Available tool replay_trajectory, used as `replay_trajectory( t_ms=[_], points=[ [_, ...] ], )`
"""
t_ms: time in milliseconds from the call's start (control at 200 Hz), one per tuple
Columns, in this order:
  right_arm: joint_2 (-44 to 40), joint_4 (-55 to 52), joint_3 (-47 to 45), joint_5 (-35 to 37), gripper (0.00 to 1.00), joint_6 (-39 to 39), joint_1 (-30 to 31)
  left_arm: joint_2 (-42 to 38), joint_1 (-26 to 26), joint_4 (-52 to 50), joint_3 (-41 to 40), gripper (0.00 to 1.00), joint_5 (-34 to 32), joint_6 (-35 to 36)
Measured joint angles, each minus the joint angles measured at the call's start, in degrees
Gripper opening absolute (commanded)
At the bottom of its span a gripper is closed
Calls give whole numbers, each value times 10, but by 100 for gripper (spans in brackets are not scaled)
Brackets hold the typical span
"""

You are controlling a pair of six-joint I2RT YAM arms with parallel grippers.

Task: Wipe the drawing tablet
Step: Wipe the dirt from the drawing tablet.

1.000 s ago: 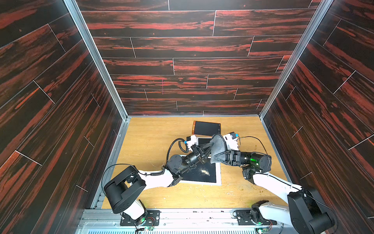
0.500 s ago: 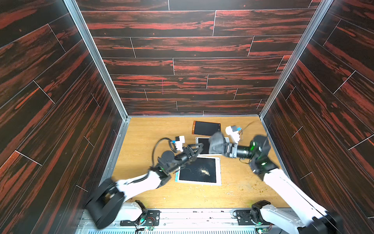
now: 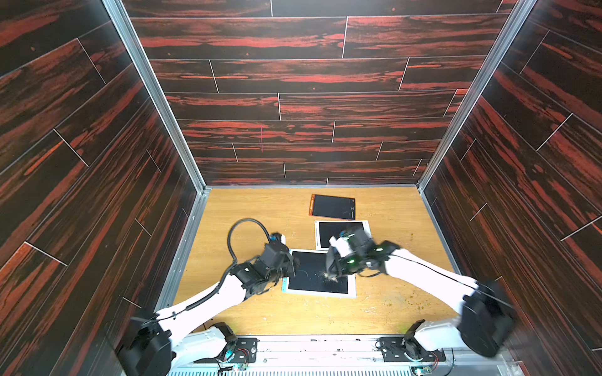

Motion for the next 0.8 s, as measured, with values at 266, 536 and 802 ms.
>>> replay_trajectory(
  t_ms=[266,536,802],
  points=[
    [137,16,82,43,0,-3,68,51,0,-2,-41,45,-21,14],
    [193,54,126,3,0,-1,97,108,0,14,-41,44,-37,29],
    [243,90,123,-44,0,12,100,141,0,5,-26,40,-79,43]
  ],
)
